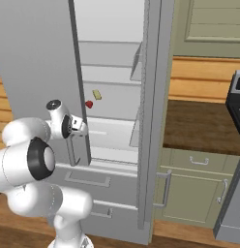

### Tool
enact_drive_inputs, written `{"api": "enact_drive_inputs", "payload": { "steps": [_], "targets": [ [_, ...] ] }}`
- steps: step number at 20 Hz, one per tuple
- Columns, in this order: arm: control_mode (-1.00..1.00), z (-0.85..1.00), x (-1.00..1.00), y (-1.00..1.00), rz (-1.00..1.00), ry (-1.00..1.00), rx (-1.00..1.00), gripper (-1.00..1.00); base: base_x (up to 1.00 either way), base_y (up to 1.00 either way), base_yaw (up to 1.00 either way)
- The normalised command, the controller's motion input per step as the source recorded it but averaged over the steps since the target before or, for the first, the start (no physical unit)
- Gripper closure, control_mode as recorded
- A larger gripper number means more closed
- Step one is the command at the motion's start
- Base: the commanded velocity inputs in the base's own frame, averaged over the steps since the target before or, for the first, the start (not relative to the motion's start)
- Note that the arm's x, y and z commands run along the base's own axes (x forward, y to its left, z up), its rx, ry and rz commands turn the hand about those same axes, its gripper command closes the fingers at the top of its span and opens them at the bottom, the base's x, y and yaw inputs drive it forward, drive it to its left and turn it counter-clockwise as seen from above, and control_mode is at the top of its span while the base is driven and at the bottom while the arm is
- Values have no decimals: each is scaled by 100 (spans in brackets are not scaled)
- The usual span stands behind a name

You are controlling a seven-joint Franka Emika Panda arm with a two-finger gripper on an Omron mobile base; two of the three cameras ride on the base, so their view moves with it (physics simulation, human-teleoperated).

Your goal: Take the strawberry from the fridge and place it on top of the pancake, located on the dining counter.

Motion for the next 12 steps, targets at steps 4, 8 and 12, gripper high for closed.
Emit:
{"api": "enact_drive_inputs", "payload": {
  "steps": [4,8,12],
  "targets": [
    [-100,-14,8,0,0,0,0,-100,0,0,0],
    [-100,-13,0,2,0,0,0,100,0,0,0],
    [-100,-14,0,3,0,0,0,100,0,0,0]
  ]
}}
